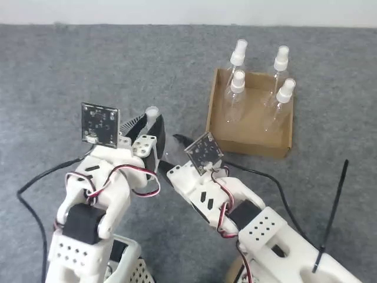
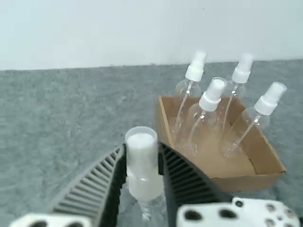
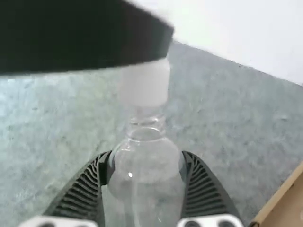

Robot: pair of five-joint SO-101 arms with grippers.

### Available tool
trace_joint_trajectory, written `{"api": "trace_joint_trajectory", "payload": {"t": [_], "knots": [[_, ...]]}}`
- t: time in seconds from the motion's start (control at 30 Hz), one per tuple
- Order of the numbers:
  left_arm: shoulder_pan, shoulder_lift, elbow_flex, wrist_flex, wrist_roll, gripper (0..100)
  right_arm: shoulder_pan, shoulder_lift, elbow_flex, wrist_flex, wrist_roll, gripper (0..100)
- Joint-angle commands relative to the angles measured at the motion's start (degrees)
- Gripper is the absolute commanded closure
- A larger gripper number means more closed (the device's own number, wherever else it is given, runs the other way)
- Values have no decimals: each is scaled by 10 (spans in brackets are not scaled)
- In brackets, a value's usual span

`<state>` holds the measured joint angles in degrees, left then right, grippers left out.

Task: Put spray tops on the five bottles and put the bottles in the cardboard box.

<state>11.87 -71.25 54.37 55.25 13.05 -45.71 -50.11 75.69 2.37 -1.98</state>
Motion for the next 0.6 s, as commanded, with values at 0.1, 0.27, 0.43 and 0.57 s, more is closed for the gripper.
{"api": "trace_joint_trajectory", "payload": {"t": [0.1,0.27,0.43,0.57], "knots": [[-3,38,-24,-12,15,835,10,-22,20,-73,-4,992],[-30,37,-57,8,18,826,10,-18,20,-73,-4,992],[-129,42,-114,8,40,826,10,-16,21,-73,-4,992],[-130,47,-104,-3,40,826,10,-16,21,-73,-4,992]]}}
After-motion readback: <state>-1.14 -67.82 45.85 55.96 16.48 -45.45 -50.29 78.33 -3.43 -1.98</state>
